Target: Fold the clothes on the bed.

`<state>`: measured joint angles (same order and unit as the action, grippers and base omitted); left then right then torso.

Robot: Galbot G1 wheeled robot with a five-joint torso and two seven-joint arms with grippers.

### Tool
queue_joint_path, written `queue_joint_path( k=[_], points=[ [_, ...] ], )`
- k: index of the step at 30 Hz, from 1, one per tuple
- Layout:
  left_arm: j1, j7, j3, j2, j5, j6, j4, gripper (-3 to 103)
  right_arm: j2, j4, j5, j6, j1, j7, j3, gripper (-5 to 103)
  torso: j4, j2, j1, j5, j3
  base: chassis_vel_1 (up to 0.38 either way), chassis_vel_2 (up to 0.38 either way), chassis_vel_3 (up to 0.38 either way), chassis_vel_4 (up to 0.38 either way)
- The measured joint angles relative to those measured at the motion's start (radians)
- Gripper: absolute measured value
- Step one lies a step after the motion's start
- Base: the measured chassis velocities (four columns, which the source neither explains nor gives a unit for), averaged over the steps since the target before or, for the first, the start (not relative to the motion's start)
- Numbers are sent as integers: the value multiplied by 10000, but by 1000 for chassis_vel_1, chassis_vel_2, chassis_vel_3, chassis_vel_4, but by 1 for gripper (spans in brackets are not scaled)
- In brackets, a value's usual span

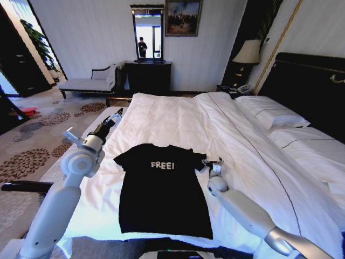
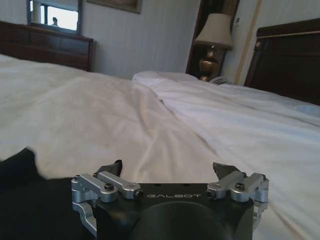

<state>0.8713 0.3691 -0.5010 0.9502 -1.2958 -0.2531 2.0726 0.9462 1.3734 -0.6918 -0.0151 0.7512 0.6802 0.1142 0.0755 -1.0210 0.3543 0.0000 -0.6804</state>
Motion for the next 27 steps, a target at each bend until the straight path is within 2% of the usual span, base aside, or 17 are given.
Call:
queue_joint_path(
  k=[8, 14, 19, 27],
  points=[
    [36, 0, -10, 4, 3, -5, 28, 100, -153, 639, -712, 308, 314, -189, -64, 100, 2, 0, 0, 0, 1, 0, 0, 0, 0],
    [156, 0, -93, -65, 4, -5, 133, 100, -74, 1046, -1780, 586, 574, -266, -75, 100, 0, -1, 0, 0, 1, 0, 0, 0, 0],
    [238, 4, -143, -86, 8, -5, 168, 100, -35, 1304, -2697, 1068, 674, -681, -182, 100, 0, -1, 0, -1, 1, 0, 0, 0, 0],
    [296, 17, -145, -34, 59, -6, 205, 100, 111, 1337, -3491, 1189, 651, -799, -136, 100, 0, -1, 0, -1, 1, 0, 0, 0, 0]
  ],
)
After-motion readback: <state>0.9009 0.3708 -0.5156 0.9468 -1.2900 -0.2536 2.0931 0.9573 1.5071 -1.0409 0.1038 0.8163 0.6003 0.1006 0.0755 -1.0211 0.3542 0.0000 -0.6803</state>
